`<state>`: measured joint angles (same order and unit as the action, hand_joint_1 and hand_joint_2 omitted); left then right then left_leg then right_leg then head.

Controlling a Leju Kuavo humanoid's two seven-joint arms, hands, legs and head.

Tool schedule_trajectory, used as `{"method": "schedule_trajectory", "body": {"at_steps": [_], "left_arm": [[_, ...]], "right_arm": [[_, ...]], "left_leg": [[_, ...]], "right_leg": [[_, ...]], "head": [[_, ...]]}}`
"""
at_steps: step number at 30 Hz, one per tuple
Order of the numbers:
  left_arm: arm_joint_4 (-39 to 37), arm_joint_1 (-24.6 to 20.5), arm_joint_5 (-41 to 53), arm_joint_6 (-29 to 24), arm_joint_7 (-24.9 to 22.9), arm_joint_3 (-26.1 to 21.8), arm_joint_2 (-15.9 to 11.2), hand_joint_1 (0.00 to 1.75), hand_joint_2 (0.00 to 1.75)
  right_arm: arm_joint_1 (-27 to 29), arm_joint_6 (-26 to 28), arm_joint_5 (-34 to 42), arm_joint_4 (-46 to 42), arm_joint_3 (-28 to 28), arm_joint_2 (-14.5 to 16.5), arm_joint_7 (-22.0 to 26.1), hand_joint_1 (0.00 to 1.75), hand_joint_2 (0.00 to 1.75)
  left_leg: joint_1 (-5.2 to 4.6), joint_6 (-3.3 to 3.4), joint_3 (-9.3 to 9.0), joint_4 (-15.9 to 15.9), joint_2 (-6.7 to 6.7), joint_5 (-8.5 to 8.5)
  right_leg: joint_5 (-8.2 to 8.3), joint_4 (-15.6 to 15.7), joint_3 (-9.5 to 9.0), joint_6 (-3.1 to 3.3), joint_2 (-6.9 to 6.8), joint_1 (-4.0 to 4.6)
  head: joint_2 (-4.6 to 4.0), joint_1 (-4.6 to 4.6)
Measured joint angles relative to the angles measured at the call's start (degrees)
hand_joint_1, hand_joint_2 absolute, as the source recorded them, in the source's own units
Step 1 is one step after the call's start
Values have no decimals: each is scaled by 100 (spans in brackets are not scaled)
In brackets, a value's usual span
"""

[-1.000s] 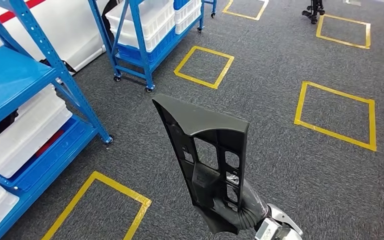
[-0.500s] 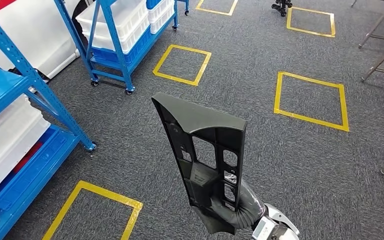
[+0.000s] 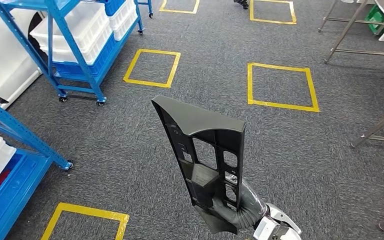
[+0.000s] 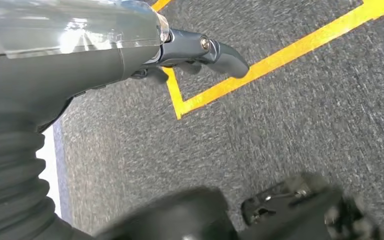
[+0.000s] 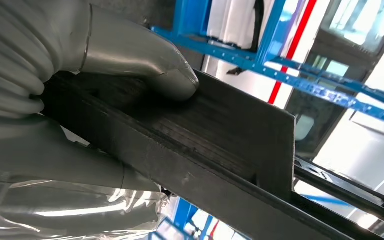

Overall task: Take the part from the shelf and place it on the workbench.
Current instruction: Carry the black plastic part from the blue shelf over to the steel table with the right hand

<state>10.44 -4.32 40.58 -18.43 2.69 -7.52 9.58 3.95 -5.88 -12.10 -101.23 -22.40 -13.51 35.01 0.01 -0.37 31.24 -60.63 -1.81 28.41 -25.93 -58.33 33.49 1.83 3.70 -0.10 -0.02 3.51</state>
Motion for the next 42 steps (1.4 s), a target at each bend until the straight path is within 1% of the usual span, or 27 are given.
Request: {"method": "schedule_trajectory", "body": {"at_steps": [2,4,6,8,9,10,11,12,13,15,17,19,21,22,24,25,26,27,28,30,32,34,35,37,39,41,42], "left_arm": [[-1,8,1,0,-2,0,-3,0,175],[1,-4,1,0,-2,-1,1,0,175],[1,-3,2,-1,-1,-2,9,0,175],[1,9,3,-2,-1,-3,10,0,175],[1,15,3,-2,-1,-3,9,0,175],[1,19,3,-2,-1,-4,7,0,175],[1,20,3,-2,-1,-4,5,0,175],[1,19,3,-2,-1,-4,4,0,175],[1,19,9,14,-38,-4,3,0,175],[2,16,63,113,-318,-5,-2,0,175],[4,21,134,186,-578,-5,-18,0,175],[8,31,167,95,-409,-4,-34,0,175],[13,26,185,-44,-68,-4,-40,0,175],[14,9,194,-91,66,-4,-40,0,175],[15,-58,210,-118,199,-4,-37,0,175],[15,-103,220,-116,215,-4,-34,0,175],[16,-141,233,-108,208,-4,-32,0,175],[16,-169,244,-98,189,-4,-30,0,175],[16,-186,252,-90,163,-4,-29,0,175],[16,-184,252,-78,93,-4,-32,0,175],[16,-145,221,-50,-59,-13,-34,0,175],[16,-109,168,34,-306,-59,-32,0,175],[16,-104,154,97,-452,-85,-29,0,175],[16,-113,144,238,-764,-118,-24,0,175],[16,-130,159,367,-1024,-133,-27,0,175],[16,-161,193,497,-1239,-144,-37,0,175],[17,-176,207,551,-1322,-146,-42,0,175]], "right_arm": [[3,-1,0,0,-1,0,0,175,175],[13,-1,-1,-1,-2,0,1,175,175],[12,2,0,-1,-2,0,1,175,175],[6,3,1,-1,-2,11,2,175,175],[7,3,1,1,-2,19,3,175,175],[11,2,0,4,-2,27,3,175,175],[14,2,-1,9,-2,33,3,175,175],[15,2,-1,13,-2,33,3,175,175],[17,25,-2,15,-2,33,-2,175,175],[88,253,-9,-31,35,44,-50,175,175],[322,621,-15,-199,177,66,-112,175,175],[568,773,-21,-399,348,72,-148,175,175],[690,728,-41,-532,445,41,-180,175,175],[718,692,-55,-574,468,22,-195,175,175],[728,636,-76,-602,486,-2,-209,175,175],[726,614,-84,-602,490,-2,-214,175,175],[720,592,-88,-602,496,-2,-222,175,175],[712,566,-86,-602,501,-2,-233,175,175],[702,537,-79,-602,508,-2,-243,175,175],[679,489,-51,-603,531,-2,-260,175,175],[660,451,-34,-603,568,-2,-268,175,175],[662,426,-31,-603,616,1,-270,175,175],[671,426,-32,-604,643,5,-267,175,175],[681,446,-34,-607,695,14,-257,175,175],[694,490,-36,-615,744,17,-250,175,175],[747,555,-37,-627,783,20,-248,175,175],[784,585,-40,-638,795,20,-246,175,175]], "left_leg": [[-4,40,-105,302,-102,-39],[5,99,-124,369,-36,-61],[22,172,-161,442,56,-108],[15,212,-179,473,158,-122],[7,217,-178,470,208,-118],[1,218,-178,468,255,-111],[-1,213,-182,465,299,-101],[0,203,-191,460,345,-89],[3,189,-207,453,392,-70],[-10,144,-241,426,469,-17],[-36,83,-265,412,523,29],[-39,15,-300,425,616,69],[-13,-53,-280,287,557,208],[0,-76,-179,43,462,361],[10,-93,201,-750,285,732],[11,-95,394,-1119,251,849],[11,-93,512,-1318,236,857],[11,-84,524,-1281,226,740],[12,-69,437,-1031,198,532],[18,-25,135,-244,-38,101],[23,13,-31,211,-253,-43],[19,70,-60,284,-213,-45],[18,115,-75,317,-153,-69],[25,196,-103,389,-21,-121],[1,230,-107,410,120,-130],[-18,238,-108,408,266,-118],[-22,235,-113,408,331,-110]], "right_leg": [[17,-8,46,-58,85,-9],[38,0,79,-130,129,-28],[-88,-179,162,-179,-20,-19],[-421,-795,455,-216,-240,-34],[-582,-1181,646,-238,-291,-57],[-670,-1480,794,-259,-318,-80],[-649,-1584,847,-279,-334,-102],[-526,-1460,785,-293,-356,-119],[-331,-1132,614,-300,-412,-131],[-54,-362,214,-279,-655,-110],[-26,-32,50,-218,-788,-58],[-32,-17,54,-146,-657,-38],[-15,15,43,-74,-508,-55],[-6,30,36,-41,-439,-66],[-5,30,39,-9,-315,-56],[-5,27,39,-5,-250,-49],[-5,23,37,-4,-185,-42],[-5,16,33,-5,-113,-38],[-7,6,28,-8,-38,-37],[-15,-28,34,-31,106,-35],[-8,-53,76,-91,225,-46],[27,-35,113,-178,332,-68],[25,-42,123,-209,302,-73],[-142,-284,238,-245,41,-57],[-513,-973,554,-268,-251,-69],[-722,-1582,831,-302,-332,-102],[-678,-1611,835,-313,-349,-114]], "head": [[0,0],[0,0],[0,-1],[0,-1],[0,-1],[0,-1],[0,-1],[0,-1],[0,-1],[0,-1],[0,0],[0,0],[0,0],[0,0],[0,1],[0,1],[0,1],[0,1],[0,1],[0,1],[0,0],[0,0],[0,-1],[0,-1],[0,-1],[0,-1],[0,-1]]}}
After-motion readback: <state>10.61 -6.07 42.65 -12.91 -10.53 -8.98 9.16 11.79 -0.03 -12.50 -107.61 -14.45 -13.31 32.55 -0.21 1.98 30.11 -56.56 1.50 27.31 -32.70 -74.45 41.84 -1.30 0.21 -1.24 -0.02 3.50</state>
